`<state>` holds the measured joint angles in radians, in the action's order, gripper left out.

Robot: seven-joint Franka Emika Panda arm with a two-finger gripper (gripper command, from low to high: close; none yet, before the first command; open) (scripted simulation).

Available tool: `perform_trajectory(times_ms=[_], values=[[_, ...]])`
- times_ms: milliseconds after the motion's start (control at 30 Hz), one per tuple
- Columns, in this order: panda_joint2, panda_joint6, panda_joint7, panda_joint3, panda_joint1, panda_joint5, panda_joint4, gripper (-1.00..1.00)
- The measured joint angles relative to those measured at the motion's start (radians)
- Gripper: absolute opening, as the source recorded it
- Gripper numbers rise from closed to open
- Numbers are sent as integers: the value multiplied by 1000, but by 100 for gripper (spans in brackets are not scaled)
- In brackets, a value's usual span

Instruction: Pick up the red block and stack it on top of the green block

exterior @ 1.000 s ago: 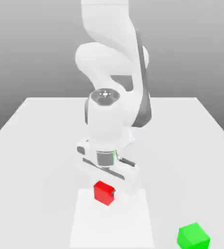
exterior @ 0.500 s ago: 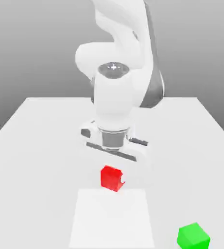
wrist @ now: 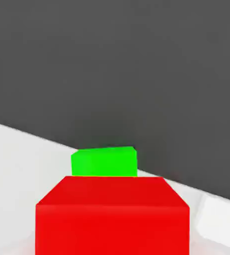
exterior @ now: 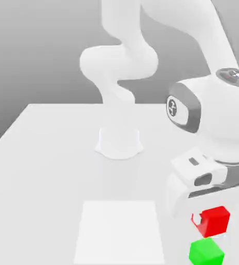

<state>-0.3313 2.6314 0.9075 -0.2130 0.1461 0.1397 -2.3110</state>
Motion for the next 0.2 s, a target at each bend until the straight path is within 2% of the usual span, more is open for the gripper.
perform_trajectory(times_ms=[33,200], values=[[-32,28,9,7,5,16,3,100],[-32,28,9,7,5,16,3,100]])
